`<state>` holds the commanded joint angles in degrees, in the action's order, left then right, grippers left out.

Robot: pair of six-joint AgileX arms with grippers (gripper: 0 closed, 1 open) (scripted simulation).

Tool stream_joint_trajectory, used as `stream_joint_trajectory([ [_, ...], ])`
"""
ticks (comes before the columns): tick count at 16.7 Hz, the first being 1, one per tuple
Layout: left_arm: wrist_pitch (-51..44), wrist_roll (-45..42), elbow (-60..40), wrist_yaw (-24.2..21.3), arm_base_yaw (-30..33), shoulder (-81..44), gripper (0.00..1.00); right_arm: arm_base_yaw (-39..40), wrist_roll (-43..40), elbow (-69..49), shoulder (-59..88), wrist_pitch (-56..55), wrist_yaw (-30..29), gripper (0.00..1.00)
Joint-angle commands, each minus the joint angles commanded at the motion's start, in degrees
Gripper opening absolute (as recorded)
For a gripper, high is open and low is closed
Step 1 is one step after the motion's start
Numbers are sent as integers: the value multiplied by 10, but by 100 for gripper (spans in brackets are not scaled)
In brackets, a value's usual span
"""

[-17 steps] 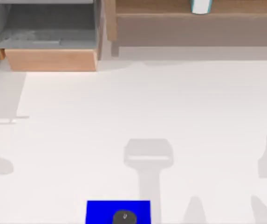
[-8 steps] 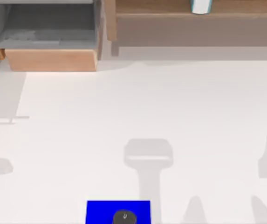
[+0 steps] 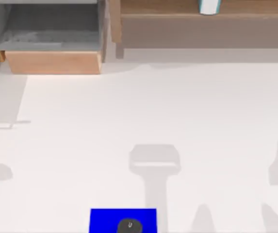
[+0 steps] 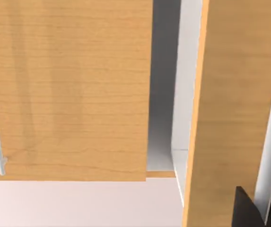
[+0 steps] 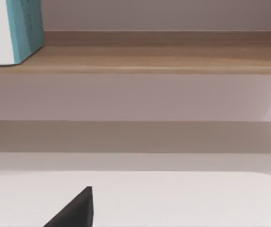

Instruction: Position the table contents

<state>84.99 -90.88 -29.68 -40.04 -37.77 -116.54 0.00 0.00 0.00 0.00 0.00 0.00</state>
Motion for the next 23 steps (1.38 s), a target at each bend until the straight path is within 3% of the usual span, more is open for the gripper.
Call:
stream_joint_trajectory([
  [8,-68,3,-122,66,67,-50,0,0,0,0,0,0,0,100],
  [14,-76,4,-130,71,68,-57,0,0,0,0,0,0,0,100],
  [20,-138,6,-249,110,110,-108,0,0,0,0,0,0,0,100],
  [23,-148,6,-262,117,117,-114,0,0,0,0,0,0,0,100],
])
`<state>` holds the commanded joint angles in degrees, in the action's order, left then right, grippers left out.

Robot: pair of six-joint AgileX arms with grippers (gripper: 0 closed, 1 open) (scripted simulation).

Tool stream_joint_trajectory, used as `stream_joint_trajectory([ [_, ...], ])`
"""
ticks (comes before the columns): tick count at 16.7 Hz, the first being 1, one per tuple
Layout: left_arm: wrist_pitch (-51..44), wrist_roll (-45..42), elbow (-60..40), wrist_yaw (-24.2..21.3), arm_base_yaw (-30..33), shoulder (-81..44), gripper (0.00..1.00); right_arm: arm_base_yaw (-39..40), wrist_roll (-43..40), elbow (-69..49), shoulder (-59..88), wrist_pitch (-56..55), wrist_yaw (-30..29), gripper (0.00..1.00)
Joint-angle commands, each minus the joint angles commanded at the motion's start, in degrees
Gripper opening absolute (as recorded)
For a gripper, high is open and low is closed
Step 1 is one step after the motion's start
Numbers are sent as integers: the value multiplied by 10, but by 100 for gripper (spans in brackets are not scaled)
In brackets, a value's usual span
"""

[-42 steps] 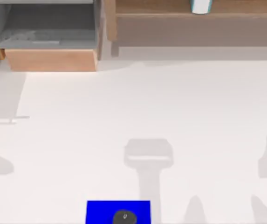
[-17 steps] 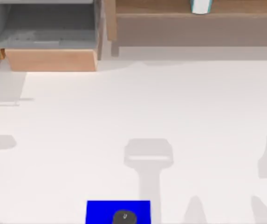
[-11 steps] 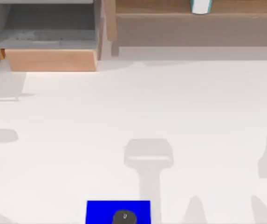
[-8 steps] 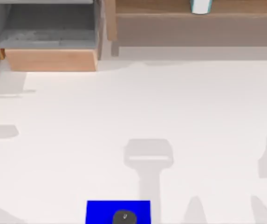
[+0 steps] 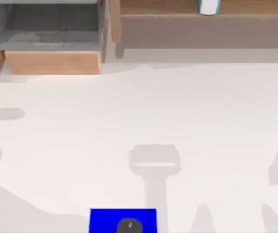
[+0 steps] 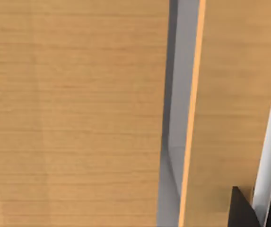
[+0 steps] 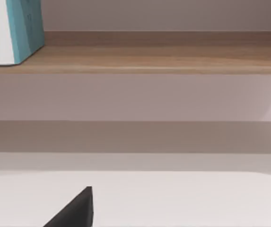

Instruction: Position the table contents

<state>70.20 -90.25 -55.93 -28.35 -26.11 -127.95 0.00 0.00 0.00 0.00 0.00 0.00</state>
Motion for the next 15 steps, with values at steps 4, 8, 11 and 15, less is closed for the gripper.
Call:
stream_joint_trajectory([
  [4,-6,1,-7,2,-1,-4,0,0,0,0,0,0,0,100],
  [8,-44,1,-88,19,18,-40,0,0,0,0,0,0,0,100],
  [11,-78,2,-148,34,33,-67,0,0,0,0,0,0,0,100],
  [15,-86,3,-159,37,36,-73,0,0,0,0,0,0,0,100],
])
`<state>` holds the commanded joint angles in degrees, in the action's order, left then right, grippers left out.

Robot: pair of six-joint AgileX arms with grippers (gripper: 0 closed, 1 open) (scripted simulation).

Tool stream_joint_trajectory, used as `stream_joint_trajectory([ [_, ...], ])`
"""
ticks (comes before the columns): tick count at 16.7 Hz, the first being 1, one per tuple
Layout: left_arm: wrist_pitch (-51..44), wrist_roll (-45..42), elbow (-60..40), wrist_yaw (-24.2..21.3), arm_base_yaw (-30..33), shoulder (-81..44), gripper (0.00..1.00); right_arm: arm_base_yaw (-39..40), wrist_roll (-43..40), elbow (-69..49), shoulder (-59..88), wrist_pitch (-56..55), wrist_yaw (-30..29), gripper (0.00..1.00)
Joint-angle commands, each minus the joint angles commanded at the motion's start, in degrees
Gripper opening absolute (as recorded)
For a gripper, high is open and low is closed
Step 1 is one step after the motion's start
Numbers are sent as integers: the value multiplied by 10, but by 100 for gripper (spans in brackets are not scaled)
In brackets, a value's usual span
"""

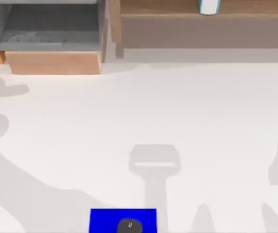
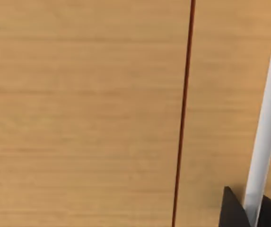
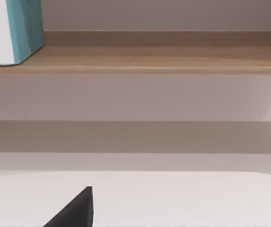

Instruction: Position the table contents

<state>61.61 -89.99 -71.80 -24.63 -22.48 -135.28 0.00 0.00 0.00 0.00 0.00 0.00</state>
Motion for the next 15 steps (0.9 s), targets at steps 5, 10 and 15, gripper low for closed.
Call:
stream_joint_trajectory([
  [5,0,0,0,0,0,0,30,0,0,0,0,0,0,100],
  [10,0,0,0,0,0,0,68,0,0,0,0,0,0,100],
  [15,0,0,0,0,0,0,100,0,0,0,0,0,0,100],
])
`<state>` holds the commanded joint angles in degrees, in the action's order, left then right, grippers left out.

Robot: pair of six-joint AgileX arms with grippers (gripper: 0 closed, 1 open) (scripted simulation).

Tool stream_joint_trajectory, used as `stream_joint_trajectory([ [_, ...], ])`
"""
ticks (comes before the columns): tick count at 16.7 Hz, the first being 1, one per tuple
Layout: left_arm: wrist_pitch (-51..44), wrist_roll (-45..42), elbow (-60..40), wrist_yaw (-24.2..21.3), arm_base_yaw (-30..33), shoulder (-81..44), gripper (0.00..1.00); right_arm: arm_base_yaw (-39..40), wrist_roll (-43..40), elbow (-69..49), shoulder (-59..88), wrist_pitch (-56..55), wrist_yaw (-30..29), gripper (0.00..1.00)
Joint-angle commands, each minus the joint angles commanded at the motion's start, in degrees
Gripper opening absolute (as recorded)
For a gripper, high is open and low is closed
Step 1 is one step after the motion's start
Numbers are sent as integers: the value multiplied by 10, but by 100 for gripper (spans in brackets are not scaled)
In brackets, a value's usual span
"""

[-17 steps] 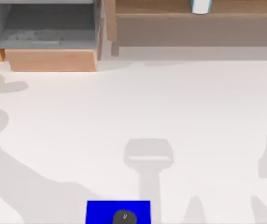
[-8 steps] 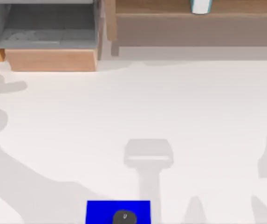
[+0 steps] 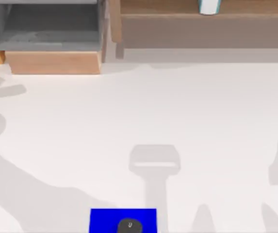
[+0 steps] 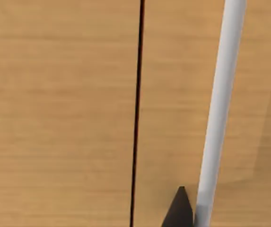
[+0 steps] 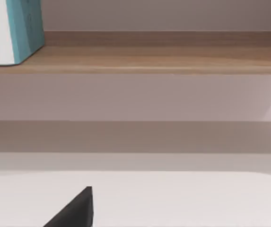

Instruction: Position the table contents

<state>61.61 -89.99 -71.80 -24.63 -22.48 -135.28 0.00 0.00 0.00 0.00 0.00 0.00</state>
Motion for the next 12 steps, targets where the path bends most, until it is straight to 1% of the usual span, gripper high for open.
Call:
stream_joint_trajectory([
  [7,0,0,0,0,0,0,100,0,0,0,0,0,0,100],
  [12,11,1,39,-5,-11,6,100,0,0,0,0,0,0,100],
])
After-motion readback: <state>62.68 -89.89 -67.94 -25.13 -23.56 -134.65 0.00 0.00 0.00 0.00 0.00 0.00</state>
